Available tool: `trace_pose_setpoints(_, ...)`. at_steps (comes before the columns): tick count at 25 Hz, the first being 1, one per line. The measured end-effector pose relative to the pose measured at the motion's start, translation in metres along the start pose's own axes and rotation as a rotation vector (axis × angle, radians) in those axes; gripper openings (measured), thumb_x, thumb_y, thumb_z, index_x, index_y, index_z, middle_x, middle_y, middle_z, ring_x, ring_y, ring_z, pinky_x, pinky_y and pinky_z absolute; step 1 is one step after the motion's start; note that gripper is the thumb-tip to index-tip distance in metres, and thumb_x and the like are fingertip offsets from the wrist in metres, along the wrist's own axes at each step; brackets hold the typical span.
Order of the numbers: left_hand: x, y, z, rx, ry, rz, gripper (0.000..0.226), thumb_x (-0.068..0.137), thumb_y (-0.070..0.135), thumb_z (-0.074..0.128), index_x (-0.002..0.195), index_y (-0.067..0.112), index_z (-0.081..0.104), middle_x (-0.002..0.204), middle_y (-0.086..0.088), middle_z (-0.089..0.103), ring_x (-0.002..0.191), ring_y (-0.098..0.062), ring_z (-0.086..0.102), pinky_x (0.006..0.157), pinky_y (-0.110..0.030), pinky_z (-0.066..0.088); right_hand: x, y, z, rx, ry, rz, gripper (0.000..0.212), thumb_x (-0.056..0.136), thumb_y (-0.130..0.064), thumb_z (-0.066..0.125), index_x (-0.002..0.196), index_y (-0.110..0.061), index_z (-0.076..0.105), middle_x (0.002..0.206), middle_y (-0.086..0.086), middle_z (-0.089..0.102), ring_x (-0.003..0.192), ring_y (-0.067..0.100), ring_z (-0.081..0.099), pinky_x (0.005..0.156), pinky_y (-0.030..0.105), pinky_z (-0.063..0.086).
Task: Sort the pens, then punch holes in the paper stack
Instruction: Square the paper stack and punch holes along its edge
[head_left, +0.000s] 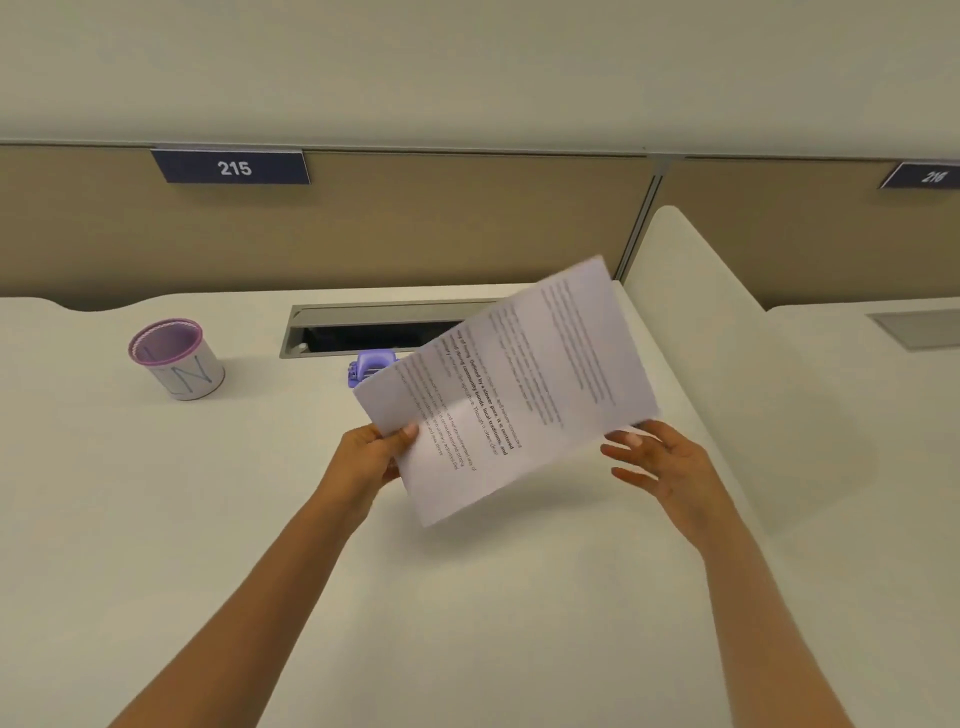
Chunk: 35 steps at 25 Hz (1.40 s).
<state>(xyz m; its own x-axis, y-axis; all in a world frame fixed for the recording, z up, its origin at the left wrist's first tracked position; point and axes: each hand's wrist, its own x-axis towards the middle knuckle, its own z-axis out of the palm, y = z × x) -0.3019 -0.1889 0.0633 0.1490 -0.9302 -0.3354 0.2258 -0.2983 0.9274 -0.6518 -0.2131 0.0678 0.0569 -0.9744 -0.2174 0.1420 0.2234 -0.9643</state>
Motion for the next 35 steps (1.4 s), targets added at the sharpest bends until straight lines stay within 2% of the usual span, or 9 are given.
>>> trace_pose_setpoints(4, -0.009, -0.019, 0.022, -0.239, 0.066, -0.166, 0.01, 0.091, 0.009, 0.06, 0.098, 0.012, 0.065, 0.091, -0.003, 0.075, 0.08, -0.019, 0.07, 0.067, -0.033, 0.055, -0.017, 0.025, 0.05, 0.324, -0.027, 0.179, 0.046, 0.082, -0.027, 0.068, 0.124, -0.008, 0.062, 0.127, 0.015, 0.066, 0.115, 0.03, 0.065, 0.093, 0.049, 0.052)
trace_pose_setpoints(13, 0.001, -0.05, 0.025, -0.214, 0.006, -0.349, 0.022, 0.087, 0.01, 0.066, 0.109, 0.007, 0.065, 0.101, -0.008, 0.075, 0.093, -0.025, 0.07, 0.073, -0.035, 0.057, -0.015, 0.04, 0.137, 0.355, 0.241, 0.145, 0.026, 0.093, -0.002, 0.057, 0.113, -0.016, 0.068, 0.114, 0.005, 0.074, 0.105, 0.025, 0.07, 0.093, 0.044, 0.053)
trace_pose_setpoints(15, 0.014, -0.042, 0.013, -0.098, -0.029, -0.331, 0.026, 0.085, 0.016, 0.07, 0.11, 0.008, 0.067, 0.096, -0.004, 0.076, 0.088, -0.02, 0.072, 0.071, -0.03, 0.056, -0.009, 0.041, 0.133, 0.32, 0.305, 0.157, 0.027, 0.094, -0.002, 0.057, 0.114, -0.016, 0.067, 0.112, 0.004, 0.073, 0.104, 0.025, 0.068, 0.093, 0.044, 0.052)
trace_pose_setpoints(17, 0.041, -0.028, -0.002, 0.056, 0.079, -0.231, 0.03, 0.085, 0.021, 0.07, 0.113, 0.01, 0.065, 0.093, -0.003, 0.074, 0.083, -0.018, 0.07, 0.073, -0.031, 0.055, -0.003, 0.042, 0.124, 0.294, 0.352, 0.159, 0.027, 0.094, -0.002, 0.057, 0.114, -0.016, 0.066, 0.106, 0.0, 0.074, 0.1, 0.023, 0.068, 0.085, 0.04, 0.054)
trace_pose_setpoints(21, 0.122, 0.012, -0.043, 0.864, 0.348, 0.199, 0.03, 0.091, 0.017, 0.059, 0.121, 0.013, 0.062, 0.116, -0.011, 0.067, 0.106, -0.03, 0.062, 0.092, -0.038, 0.048, 0.008, 0.042, 0.102, 0.239, 0.373, 0.175, 0.023, 0.093, -0.003, 0.058, 0.108, -0.018, 0.068, 0.097, -0.004, 0.078, 0.096, 0.02, 0.07, 0.077, 0.036, 0.054)
trace_pose_setpoints(23, 0.162, 0.027, -0.056, 1.189, 0.254, 0.326, 0.039, 0.091, 0.014, 0.058, 0.13, 0.012, 0.056, 0.13, -0.013, 0.058, 0.117, -0.032, 0.053, 0.096, -0.043, 0.045, 0.011, 0.042, 0.094, 0.223, 0.353, 0.197, 0.023, 0.093, -0.005, 0.059, 0.11, -0.017, 0.068, 0.104, -0.001, 0.077, 0.1, 0.022, 0.07, 0.083, 0.04, 0.054)
trace_pose_setpoints(26, 0.198, 0.031, -0.064, 1.506, 0.011, 0.253, 0.052, 0.09, 0.022, 0.062, 0.138, 0.01, 0.045, 0.137, -0.012, 0.051, 0.122, -0.03, 0.05, 0.098, -0.041, 0.044, 0.013, 0.045, 0.091, 0.192, 0.306, 0.243, 0.026, 0.093, -0.005, 0.058, 0.116, -0.012, 0.066, 0.112, 0.005, 0.074, 0.105, 0.027, 0.069, 0.091, 0.045, 0.052)
trace_pose_setpoints(31, 0.203, 0.028, -0.068, 1.383, 0.022, 0.121, 0.033, 0.089, 0.027, 0.064, 0.114, 0.006, 0.059, 0.11, -0.015, 0.067, 0.092, -0.025, 0.062, 0.082, -0.033, 0.05, 0.016, 0.057, 0.092, 0.167, 0.258, 0.293, 0.027, 0.093, -0.005, 0.058, 0.118, -0.009, 0.066, 0.113, 0.007, 0.074, 0.106, 0.03, 0.069, 0.096, 0.05, 0.05)
trace_pose_setpoints(35, 0.182, 0.032, -0.069, 1.197, 0.019, -0.089, 0.038, 0.092, 0.034, 0.059, 0.113, 0.003, 0.06, 0.109, -0.015, 0.065, 0.091, -0.024, 0.058, 0.08, -0.031, 0.047, 0.015, 0.066, 0.104, 0.14, 0.151, 0.364, 0.027, 0.091, -0.007, 0.061, 0.117, -0.01, 0.067, 0.114, 0.007, 0.074, 0.105, 0.028, 0.07, 0.094, 0.047, 0.052)
